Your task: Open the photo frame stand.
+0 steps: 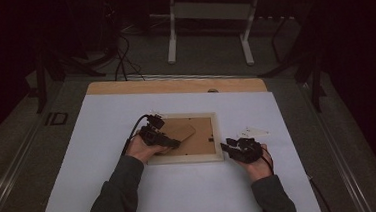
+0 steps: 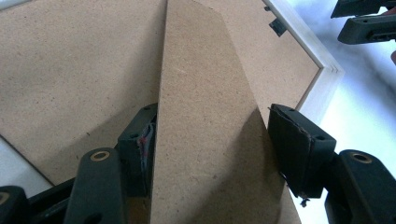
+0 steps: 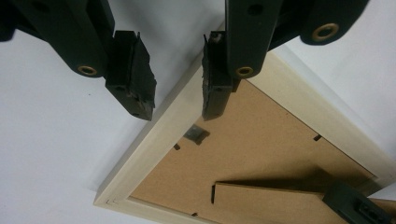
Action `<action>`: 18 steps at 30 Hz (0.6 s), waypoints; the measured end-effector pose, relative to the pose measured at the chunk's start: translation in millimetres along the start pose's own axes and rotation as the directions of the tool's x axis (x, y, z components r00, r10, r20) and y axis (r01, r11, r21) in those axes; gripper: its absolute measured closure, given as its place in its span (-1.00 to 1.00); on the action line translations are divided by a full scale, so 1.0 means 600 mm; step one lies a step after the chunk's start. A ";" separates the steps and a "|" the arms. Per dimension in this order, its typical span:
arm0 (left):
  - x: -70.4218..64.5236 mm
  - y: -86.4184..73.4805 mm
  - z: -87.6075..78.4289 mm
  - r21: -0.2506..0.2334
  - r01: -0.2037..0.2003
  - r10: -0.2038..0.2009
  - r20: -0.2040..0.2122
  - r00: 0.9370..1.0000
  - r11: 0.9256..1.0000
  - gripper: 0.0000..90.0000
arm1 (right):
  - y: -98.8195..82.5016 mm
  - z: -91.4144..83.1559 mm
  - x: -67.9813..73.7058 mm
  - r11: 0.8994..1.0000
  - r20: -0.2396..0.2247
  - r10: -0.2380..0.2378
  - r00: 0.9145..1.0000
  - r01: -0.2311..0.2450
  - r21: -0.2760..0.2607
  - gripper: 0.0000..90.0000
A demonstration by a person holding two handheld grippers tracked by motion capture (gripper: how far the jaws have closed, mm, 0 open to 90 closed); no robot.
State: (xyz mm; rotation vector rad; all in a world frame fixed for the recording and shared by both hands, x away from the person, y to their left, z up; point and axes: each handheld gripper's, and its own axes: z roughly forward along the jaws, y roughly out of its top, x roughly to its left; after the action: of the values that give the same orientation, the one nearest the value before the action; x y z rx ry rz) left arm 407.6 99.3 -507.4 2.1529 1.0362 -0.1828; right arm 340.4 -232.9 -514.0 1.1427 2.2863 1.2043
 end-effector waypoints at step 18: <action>-0.010 -0.001 0.001 0.013 -0.062 0.062 -0.034 0.997 0.998 -0.09 | 0.000 0.008 -0.002 1.000 -0.008 0.012 1.000 -0.012 0.009 0.41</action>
State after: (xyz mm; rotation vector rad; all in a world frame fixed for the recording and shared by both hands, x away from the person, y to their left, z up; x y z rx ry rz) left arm 403.4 95.3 -505.5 2.2026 0.9881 -0.1238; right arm 343.7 -231.3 -517.0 1.1581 2.2965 1.2058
